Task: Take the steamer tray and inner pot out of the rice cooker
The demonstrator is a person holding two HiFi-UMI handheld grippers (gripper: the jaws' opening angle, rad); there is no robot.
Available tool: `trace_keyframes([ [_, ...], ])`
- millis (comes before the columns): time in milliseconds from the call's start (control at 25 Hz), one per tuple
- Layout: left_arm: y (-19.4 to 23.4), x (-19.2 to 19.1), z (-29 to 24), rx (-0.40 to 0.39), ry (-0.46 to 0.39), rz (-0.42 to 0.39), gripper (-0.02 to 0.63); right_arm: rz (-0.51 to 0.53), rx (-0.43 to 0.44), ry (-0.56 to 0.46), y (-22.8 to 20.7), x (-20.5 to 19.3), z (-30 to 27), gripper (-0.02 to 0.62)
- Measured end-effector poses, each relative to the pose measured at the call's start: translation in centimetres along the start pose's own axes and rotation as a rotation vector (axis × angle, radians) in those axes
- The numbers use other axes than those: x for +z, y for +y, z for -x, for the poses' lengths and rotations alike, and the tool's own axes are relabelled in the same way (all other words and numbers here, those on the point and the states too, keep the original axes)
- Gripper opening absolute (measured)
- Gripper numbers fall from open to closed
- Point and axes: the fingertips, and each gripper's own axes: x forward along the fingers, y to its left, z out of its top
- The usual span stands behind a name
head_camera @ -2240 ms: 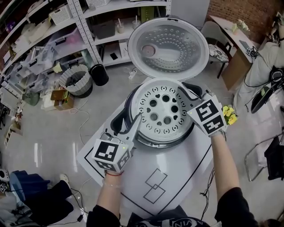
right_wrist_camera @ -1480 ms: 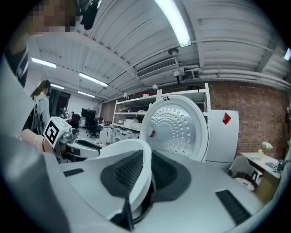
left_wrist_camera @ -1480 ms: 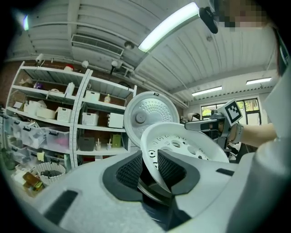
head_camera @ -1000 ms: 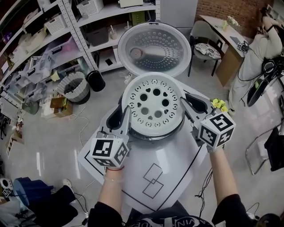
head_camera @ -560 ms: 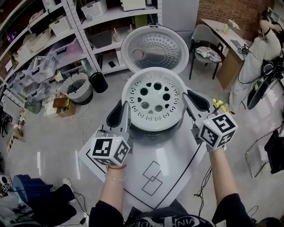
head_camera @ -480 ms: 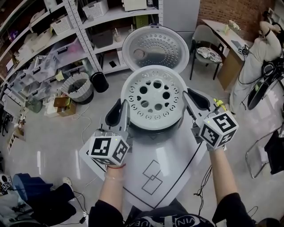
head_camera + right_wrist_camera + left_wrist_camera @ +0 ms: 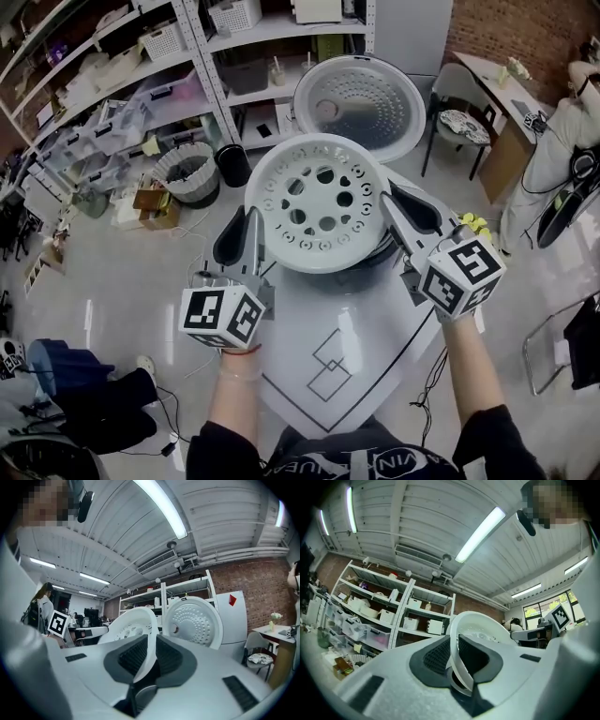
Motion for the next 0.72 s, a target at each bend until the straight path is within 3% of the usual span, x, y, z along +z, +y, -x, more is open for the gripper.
trace_keyframes([
  [320, 3.2, 0.0, 4.7, 0.139, 0.017, -0.002, 0.051, -0.049, 0.128, 0.048, 4.5, -1.5, -2.0, 0.051],
  [720, 9.9, -2.7, 14.9, 0.299, 0.086, -0.008, 0.048, -0.141, 0.268, 0.123, 15.1, -7.0, -3.8, 0.051],
])
